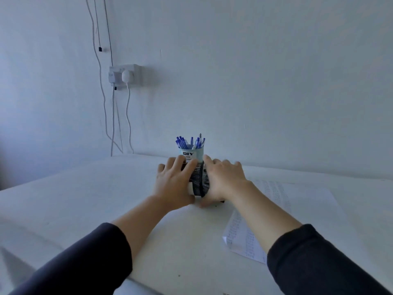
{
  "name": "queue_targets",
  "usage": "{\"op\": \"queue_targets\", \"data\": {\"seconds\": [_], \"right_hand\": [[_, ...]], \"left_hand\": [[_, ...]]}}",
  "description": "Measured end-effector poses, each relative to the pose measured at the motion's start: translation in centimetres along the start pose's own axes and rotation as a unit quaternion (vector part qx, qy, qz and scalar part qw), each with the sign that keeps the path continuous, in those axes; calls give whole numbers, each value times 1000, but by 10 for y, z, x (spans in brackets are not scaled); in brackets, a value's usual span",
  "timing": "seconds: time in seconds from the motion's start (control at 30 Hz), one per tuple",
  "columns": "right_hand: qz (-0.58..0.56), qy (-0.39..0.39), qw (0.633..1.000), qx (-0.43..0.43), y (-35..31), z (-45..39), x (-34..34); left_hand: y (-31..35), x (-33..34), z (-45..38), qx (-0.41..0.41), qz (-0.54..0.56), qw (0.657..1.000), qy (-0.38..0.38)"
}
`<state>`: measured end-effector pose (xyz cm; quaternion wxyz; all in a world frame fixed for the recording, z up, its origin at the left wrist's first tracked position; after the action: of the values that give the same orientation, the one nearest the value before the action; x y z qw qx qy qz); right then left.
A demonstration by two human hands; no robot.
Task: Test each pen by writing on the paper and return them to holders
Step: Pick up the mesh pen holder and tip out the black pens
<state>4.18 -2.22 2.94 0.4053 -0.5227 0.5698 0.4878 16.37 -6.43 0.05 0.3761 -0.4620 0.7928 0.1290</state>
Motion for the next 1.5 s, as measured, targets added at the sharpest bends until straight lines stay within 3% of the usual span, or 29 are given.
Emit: {"op": "queue_targets", "data": {"seconds": [0.17,0.4,0.57,0.7,0.77,0.87,0.97,1.17,1.33,1.4,1.5], "right_hand": [[-86,-27,996,17,20,5,12],[-107,-50,993,17,26,10,18],[-106,-89,990,12,25,9,23],[-95,-95,991,14,16,10,23],[-74,-90,993,7,4,11,24],[-48,-111,993,-3,-15,13,29],[-43,-148,988,9,-26,14,30],[-50,-148,988,16,-28,14,30],[-223,-164,961,13,-15,14,28],[-289,-151,945,4,-6,13,22],[-385,-122,915,20,23,16,9]], "left_hand": [[-6,3,-7,67,-55,996,4],[-38,10,-2,57,-144,988,20],[-81,9,13,-49,-151,986,46],[-103,5,18,-238,-36,971,-5],[-107,4,17,-349,56,935,-23],[-107,9,14,-442,169,881,-12],[-102,14,11,-451,243,859,3],[-100,23,11,-440,306,844,-1],[-101,21,17,-472,359,805,-3],[-94,9,17,-473,343,811,21],[-68,-22,10,-390,239,886,82]]}}
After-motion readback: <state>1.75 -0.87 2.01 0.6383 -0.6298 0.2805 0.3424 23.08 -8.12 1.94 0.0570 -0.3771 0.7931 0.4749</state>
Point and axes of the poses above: each hand's wrist, its own z-axis away from the middle knuckle, its own x-axis out of the palm, y = z × x, the point moved 4 cm from there along -z, towards the middle knuckle, and after that the axes turned 7 degrees about -y, right-handed, at the moved point
